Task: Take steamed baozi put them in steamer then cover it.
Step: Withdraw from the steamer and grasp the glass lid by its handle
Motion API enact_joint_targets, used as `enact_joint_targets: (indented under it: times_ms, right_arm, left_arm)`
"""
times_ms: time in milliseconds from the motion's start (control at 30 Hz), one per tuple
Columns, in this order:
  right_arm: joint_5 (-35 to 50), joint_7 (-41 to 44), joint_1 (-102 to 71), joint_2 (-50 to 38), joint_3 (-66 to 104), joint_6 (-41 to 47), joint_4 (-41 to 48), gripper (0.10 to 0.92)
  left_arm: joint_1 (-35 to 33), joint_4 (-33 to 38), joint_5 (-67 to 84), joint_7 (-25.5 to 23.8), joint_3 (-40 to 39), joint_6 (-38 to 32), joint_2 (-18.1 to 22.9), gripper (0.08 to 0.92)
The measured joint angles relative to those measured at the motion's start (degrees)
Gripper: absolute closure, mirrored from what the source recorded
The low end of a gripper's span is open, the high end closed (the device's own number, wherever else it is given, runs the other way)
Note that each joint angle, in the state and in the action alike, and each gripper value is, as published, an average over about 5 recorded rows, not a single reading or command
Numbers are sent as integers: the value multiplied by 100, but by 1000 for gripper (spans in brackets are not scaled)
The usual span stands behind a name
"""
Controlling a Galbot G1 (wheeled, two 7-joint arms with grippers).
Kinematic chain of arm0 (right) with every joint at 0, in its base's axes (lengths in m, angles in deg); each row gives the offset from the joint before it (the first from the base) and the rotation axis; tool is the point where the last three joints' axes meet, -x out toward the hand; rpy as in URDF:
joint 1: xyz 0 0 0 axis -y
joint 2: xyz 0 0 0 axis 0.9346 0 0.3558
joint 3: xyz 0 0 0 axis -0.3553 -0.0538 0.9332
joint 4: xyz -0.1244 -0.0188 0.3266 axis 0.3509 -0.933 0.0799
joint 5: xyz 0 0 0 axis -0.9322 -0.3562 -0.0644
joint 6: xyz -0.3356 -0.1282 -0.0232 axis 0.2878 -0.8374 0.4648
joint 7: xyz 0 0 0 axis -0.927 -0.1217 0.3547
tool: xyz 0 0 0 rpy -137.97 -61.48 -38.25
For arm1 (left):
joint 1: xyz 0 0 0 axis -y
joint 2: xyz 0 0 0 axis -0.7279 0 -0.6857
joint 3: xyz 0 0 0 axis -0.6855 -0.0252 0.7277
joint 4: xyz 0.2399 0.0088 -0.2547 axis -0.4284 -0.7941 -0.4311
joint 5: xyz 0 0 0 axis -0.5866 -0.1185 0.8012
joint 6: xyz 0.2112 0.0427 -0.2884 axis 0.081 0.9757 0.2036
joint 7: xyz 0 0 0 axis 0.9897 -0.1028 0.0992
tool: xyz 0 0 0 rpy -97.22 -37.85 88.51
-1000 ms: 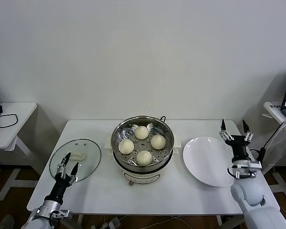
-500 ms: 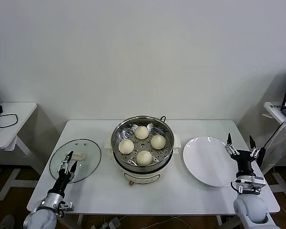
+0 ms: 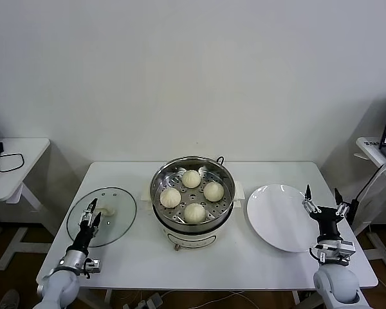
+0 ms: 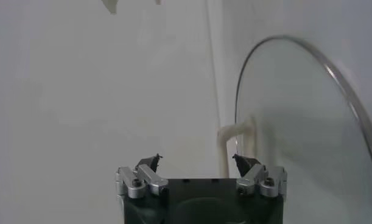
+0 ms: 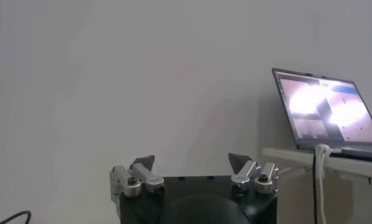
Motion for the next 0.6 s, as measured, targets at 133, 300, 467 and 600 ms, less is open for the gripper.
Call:
enact_joint_targets:
  times_ms: [133,300,467,600]
  right_arm:
    - [-19,2,19,23,-12,1,38,203]
    - [-58,14,21,57,-17,0,88,203]
    - [-94,23,21,84,-35,-1,133,203]
    - [-116,27,19,79,-59,0,155,203]
  left_arm:
    - [136,-140,-29,7,-49,22,12,177]
    - [267,-236,-46,11,-99,49,43,177]
    - [390,-358,-61,19,-132,60,58,177]
    - [478,-445,-62,38,-133,60,61,177]
